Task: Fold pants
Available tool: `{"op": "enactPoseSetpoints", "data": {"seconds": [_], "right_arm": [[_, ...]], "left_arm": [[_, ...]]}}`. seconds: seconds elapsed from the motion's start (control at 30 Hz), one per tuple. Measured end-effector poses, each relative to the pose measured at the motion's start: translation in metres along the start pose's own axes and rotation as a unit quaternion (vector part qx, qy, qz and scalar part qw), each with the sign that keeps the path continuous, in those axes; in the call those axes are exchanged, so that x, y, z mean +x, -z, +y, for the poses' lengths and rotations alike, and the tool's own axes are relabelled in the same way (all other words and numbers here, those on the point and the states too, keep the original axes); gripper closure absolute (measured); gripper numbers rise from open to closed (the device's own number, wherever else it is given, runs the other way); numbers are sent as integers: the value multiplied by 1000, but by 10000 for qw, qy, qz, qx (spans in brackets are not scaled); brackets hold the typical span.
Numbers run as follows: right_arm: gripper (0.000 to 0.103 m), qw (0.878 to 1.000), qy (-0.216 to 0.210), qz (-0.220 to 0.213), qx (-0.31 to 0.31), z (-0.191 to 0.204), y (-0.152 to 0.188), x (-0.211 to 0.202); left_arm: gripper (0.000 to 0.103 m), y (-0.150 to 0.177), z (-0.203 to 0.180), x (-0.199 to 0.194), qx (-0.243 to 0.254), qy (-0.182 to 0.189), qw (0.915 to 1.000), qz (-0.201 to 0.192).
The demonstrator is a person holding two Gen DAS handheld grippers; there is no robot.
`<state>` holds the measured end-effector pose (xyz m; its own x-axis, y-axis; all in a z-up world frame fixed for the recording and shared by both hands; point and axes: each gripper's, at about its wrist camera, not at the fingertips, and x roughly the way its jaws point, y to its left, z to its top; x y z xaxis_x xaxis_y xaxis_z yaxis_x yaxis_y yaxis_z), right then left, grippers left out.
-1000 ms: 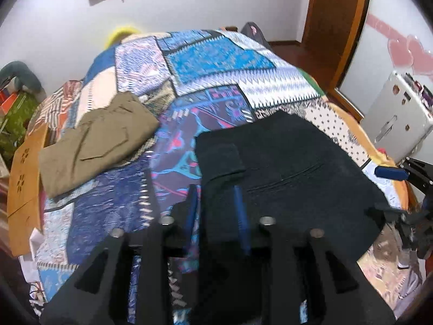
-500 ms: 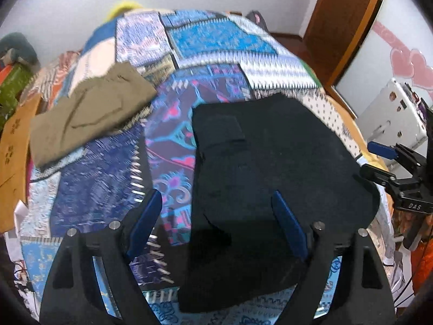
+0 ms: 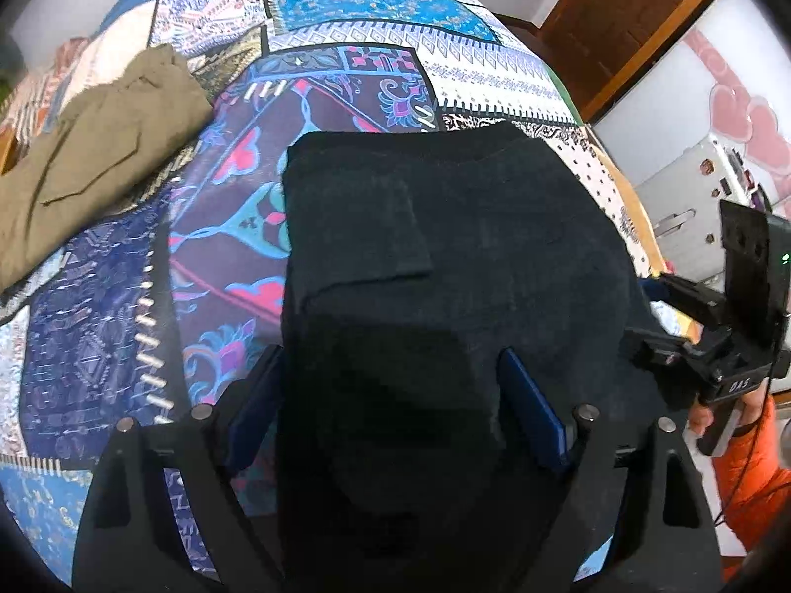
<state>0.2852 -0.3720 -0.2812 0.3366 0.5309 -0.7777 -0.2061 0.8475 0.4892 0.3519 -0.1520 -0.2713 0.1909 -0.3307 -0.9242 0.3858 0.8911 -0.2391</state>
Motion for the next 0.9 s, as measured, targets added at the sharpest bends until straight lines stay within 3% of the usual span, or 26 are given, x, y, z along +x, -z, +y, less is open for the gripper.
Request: {"op": "enactPoseSetpoints", "data": {"seconds": [0.1,0.17,0.27,0.43,0.57,0.63,0.9], "right_arm": [[12,9999,-70,56,-119,3,-4,4],[14,9997,-169,62,-145,5,-7,7],[24,9995,-265,30,-183,9,-10,10],[47,9994,-162,-168,-255,14,-16,-2],[60,9976,20,-522,-460,27,-19,-19],[68,9962,84,-638,-590,34,-20,-26],[73,9885,179,-1061,-1067,71,-33,-55]], "left_arm": [[16,-7,-2,5,34,44,10000,6],[22,-11,-3,6,20,119,9999,-37],[34,-14,-7,6,59,81,9998,-145],[51,-15,-25,-5,366,-364,9977,-441],[74,-14,-32,-21,526,-541,9948,-681],[77,-13,-34,-36,519,-489,9936,-880],[80,-10,-34,-88,549,-516,9840,-1616]]}}
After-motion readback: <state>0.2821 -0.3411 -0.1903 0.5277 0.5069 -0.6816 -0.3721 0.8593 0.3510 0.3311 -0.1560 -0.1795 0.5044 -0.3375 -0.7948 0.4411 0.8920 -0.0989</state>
